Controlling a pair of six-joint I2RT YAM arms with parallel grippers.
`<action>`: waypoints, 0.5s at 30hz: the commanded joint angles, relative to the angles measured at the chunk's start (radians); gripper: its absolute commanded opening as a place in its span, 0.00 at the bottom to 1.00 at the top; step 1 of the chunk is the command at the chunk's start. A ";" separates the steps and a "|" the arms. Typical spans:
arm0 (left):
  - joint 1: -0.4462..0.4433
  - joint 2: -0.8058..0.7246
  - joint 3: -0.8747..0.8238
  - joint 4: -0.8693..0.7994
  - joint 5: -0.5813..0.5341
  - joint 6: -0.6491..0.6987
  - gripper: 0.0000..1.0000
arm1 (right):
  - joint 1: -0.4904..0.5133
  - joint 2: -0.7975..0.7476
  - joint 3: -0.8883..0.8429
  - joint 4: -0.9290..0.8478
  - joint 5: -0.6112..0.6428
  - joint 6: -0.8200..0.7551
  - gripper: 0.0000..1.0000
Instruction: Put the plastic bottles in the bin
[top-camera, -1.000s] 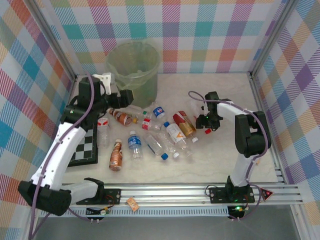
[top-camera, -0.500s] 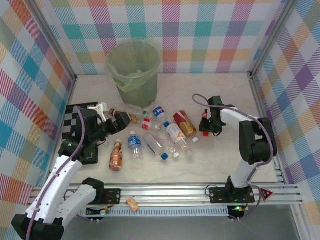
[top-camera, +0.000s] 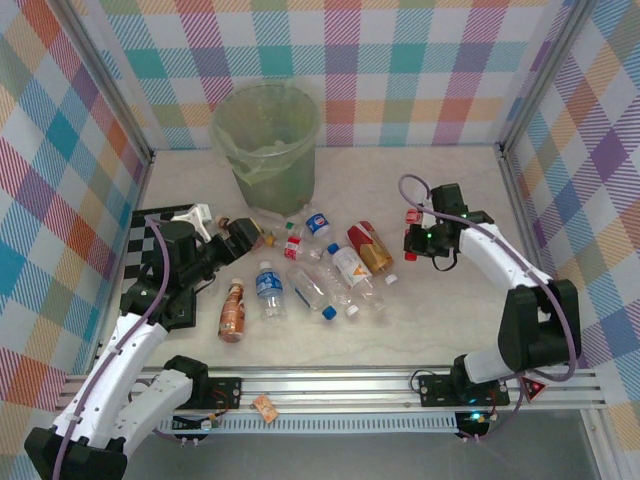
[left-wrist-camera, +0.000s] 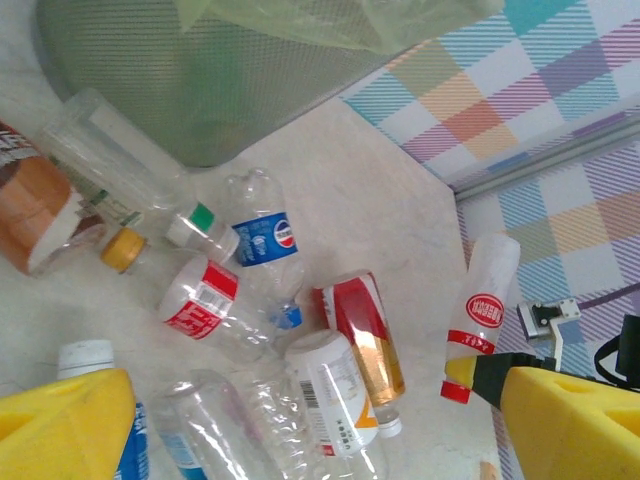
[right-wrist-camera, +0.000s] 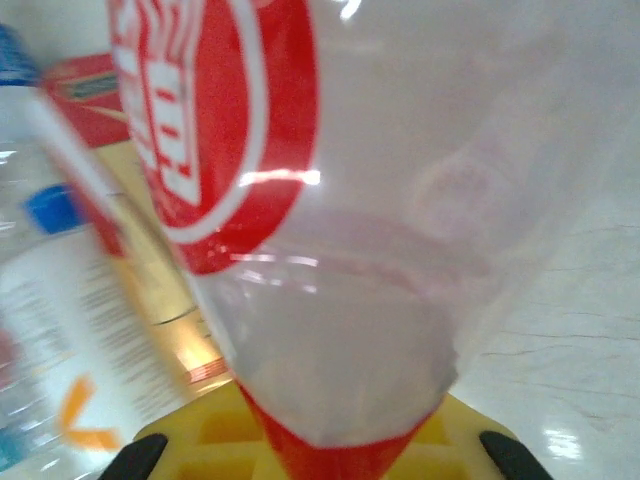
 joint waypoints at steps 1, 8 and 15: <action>-0.022 0.010 -0.042 0.179 0.093 -0.057 0.95 | 0.009 -0.088 -0.019 0.058 -0.264 0.023 0.05; -0.156 0.092 -0.024 0.351 0.079 -0.088 1.00 | 0.164 -0.124 -0.032 0.203 -0.406 0.112 0.06; -0.265 0.241 0.002 0.536 0.081 -0.125 1.00 | 0.342 -0.038 0.028 0.288 -0.477 0.126 0.07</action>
